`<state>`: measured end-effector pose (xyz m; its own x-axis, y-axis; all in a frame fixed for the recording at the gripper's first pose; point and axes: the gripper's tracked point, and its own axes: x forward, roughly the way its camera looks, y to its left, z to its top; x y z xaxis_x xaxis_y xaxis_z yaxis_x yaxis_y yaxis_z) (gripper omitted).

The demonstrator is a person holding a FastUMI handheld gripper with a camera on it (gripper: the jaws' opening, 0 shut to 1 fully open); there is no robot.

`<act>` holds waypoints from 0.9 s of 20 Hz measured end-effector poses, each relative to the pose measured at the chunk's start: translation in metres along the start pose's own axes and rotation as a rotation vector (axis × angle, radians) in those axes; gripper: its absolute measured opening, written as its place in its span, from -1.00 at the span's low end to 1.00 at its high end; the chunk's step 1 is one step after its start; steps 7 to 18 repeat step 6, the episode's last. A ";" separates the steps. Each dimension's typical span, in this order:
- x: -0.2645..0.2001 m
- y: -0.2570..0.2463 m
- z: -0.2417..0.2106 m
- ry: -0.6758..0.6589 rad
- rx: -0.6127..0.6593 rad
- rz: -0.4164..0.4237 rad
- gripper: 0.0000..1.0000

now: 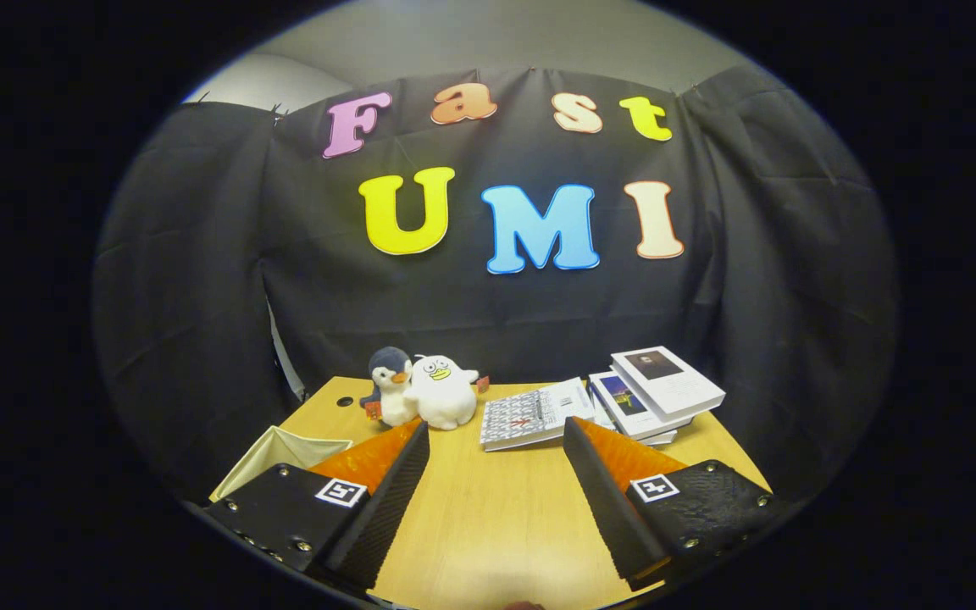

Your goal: Open the storage box then place both shoes into the box .Put the left shoe in first, then the right shoe, with the right side of both shoes facing outward in a uniform manner.

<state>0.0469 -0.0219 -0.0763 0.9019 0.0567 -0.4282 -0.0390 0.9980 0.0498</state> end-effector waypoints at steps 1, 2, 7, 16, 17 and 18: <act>-0.003 -0.006 0.002 -0.017 -0.005 -0.011 0.96; -0.006 -0.012 0.004 -0.037 -0.009 -0.020 0.95; -0.016 -0.035 0.008 -0.101 -0.024 -0.063 0.95; -0.016 -0.035 0.008 -0.101 -0.024 -0.063 0.95; -0.016 -0.035 0.008 -0.101 -0.024 -0.063 0.95; -0.016 -0.035 0.008 -0.101 -0.024 -0.063 0.95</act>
